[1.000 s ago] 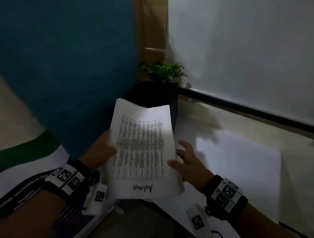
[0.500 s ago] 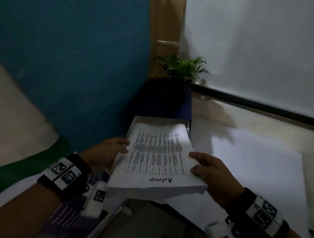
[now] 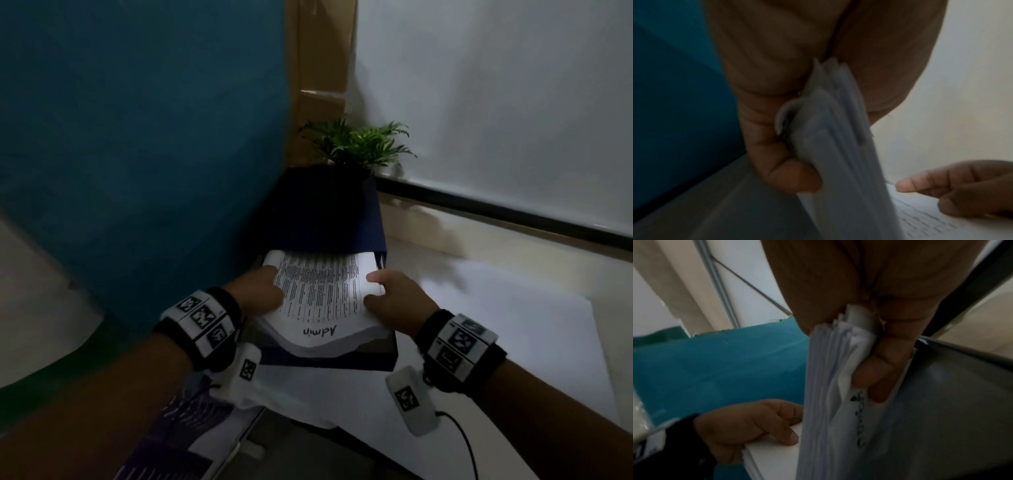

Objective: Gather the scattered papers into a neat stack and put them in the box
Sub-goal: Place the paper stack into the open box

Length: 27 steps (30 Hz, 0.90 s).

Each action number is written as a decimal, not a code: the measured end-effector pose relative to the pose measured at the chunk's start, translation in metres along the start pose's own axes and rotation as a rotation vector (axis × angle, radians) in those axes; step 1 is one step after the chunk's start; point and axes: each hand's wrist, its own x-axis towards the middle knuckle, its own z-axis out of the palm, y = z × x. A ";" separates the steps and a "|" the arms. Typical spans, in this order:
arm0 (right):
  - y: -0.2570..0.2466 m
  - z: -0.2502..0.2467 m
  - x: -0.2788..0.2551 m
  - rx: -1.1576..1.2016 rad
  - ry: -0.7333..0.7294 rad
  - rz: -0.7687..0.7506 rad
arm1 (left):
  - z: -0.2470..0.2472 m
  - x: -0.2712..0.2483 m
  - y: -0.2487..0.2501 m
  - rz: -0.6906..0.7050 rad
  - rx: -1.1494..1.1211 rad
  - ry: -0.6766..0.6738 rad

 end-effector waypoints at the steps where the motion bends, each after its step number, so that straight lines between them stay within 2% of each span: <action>1: -0.003 -0.001 0.005 -0.088 -0.014 -0.012 | -0.001 0.007 0.001 0.013 0.033 -0.002; 6: -0.008 0.016 0.019 -0.345 -0.115 -0.019 | 0.010 0.033 -0.002 -0.013 0.206 -0.073; 10: -0.003 0.021 0.018 -0.365 -0.125 -0.016 | 0.016 0.045 -0.012 -0.012 0.268 -0.095; 17: -0.005 0.027 0.012 -0.401 -0.094 -0.053 | 0.022 0.034 -0.016 0.020 0.354 -0.086; 20: -0.005 0.027 -0.004 -0.400 -0.025 -0.136 | 0.023 0.016 -0.020 0.099 0.409 -0.007; 22: 0.001 0.020 -0.021 -0.423 0.017 -0.271 | 0.018 -0.005 -0.024 0.223 0.490 0.018; 25: 0.024 0.008 -0.042 -0.475 -0.128 -0.435 | 0.016 -0.028 -0.046 0.377 0.596 -0.182; 26: 0.034 0.007 -0.045 -0.491 -0.189 -0.449 | 0.018 -0.029 -0.057 0.387 0.617 -0.213; 27: 0.043 0.007 -0.044 -0.500 -0.212 -0.460 | 0.021 -0.026 -0.068 0.392 0.631 -0.188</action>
